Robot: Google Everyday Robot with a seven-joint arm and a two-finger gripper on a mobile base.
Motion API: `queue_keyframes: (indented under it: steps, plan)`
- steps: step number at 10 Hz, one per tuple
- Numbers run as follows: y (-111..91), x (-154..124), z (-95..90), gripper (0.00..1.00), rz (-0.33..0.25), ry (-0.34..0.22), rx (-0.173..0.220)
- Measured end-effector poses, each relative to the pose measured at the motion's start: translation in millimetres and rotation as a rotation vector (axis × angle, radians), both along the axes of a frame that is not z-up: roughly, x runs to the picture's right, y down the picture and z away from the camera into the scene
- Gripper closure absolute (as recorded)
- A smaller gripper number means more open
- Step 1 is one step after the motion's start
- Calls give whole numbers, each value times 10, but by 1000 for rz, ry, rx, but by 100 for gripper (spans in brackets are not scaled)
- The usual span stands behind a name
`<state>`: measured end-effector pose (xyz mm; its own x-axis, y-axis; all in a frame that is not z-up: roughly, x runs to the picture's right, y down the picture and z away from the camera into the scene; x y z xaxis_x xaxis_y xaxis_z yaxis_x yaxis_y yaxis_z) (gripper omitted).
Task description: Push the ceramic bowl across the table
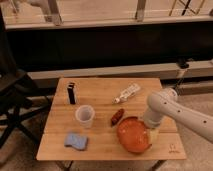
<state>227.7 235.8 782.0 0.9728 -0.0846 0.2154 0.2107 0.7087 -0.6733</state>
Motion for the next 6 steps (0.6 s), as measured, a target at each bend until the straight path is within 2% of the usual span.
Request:
queue_keyframes:
  steps: [6]
  plan:
    - [38, -85, 18, 20, -27, -35, -17]
